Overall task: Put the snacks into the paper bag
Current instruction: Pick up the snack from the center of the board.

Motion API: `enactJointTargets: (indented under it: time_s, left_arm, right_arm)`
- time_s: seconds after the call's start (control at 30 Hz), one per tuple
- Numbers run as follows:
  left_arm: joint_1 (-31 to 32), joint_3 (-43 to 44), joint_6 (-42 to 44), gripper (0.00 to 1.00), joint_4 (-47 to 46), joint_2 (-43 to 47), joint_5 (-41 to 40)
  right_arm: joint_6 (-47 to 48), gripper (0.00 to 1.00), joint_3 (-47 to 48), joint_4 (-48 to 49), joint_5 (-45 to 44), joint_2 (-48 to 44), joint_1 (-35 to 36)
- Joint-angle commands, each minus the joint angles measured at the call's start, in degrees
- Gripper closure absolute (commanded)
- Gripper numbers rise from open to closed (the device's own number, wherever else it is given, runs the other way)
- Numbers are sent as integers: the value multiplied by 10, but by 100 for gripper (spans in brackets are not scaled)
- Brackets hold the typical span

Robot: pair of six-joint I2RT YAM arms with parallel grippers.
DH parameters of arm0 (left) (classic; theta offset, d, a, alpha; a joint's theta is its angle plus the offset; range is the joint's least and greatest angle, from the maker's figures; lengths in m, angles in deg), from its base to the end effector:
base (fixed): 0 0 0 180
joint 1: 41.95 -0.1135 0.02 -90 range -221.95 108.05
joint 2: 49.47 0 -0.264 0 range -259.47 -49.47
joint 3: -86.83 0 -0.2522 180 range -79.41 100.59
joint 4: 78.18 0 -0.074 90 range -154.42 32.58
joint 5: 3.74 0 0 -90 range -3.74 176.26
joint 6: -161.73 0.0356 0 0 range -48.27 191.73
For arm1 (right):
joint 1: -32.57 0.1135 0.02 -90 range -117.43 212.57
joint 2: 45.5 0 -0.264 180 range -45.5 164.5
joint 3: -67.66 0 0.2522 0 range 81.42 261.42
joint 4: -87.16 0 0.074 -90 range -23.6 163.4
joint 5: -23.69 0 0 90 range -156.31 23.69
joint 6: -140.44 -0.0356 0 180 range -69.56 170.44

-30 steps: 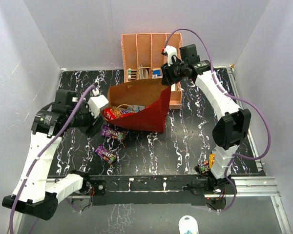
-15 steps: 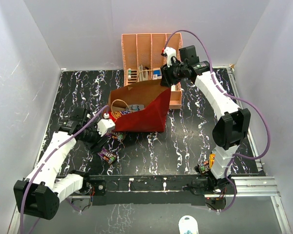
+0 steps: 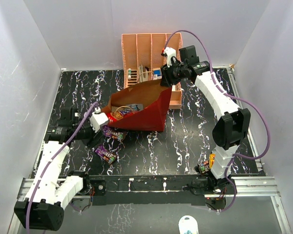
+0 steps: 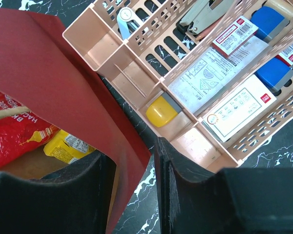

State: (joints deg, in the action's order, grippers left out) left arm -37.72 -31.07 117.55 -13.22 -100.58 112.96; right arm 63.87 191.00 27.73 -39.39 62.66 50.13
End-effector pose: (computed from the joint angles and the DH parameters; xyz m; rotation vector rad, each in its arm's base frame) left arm 0.1624 -0.0281 0.2815 1.1762 2.0842 -0.2539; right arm 0.3969 0.1425 0.3566 -0.8379 2.1533 0.5848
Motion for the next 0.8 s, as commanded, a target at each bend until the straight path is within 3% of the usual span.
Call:
enactJointTargets:
  time_s: [0.0,0.1,0.2,0.43,0.77]
  left_arm:
    - [-4,73,-1,43,37,3,107]
    - [-4,107,-12,43,61,-4,134]
    - [-4,120,-8,43,86,1,98]
    - [-4,35,186,44,171,80,6]
    - [-4,-115,257,44,39,87,-14]
  right_arm:
    - [-2,62,5,23,6,-2,-2]
    - [-1,62,7,22,5,-1,-2]
    - [-1,63,9,22,5,-1,-2]
    - [-2,63,6,23,15,-3,-2]
    - [-1,63,3,21,20,-3,-2]
